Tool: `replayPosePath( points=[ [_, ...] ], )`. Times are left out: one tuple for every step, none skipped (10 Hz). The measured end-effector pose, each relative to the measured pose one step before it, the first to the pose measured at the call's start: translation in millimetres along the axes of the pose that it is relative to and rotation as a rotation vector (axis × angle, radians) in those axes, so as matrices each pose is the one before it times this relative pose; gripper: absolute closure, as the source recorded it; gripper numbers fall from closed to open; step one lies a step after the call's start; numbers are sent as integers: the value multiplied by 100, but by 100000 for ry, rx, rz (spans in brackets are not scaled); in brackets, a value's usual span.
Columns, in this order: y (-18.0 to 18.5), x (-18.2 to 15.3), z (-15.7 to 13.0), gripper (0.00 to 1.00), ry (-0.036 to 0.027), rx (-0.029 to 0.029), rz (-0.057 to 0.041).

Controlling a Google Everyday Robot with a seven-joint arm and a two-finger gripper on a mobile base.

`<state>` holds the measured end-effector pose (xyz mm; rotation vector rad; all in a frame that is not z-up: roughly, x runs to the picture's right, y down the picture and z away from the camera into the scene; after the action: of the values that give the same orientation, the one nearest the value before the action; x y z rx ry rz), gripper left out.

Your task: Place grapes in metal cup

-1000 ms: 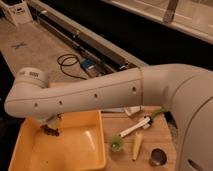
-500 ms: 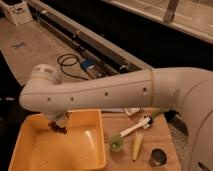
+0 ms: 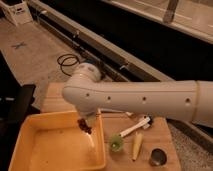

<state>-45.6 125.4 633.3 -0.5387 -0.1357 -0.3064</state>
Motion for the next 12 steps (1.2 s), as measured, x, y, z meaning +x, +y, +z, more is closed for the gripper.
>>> replayPosePath(
  points=[
    [890,2042,314,100,253,-1149,4960],
    [891,2102,315,100,222,-1279,5251],
    [1051,2446,378,100,138,-1716,6180],
    [1055,2533,505,100,-141,-1705,6947],
    [427,1093,222,100,-266,-701,3228],
    [117,318,65,100,-41,-193,906],
    [-53,-195,1,100,-204,83,-319],
    [39,188,3,100,109,-11,360],
    [4,-76,6,100,-35,-68,-144],
    [-72,-107,19,100,-232,-25,-56],
    [-78,211,62,100,-288,-311,954],
    [-220,537,385,100,-255,-869,2727]
  ],
)
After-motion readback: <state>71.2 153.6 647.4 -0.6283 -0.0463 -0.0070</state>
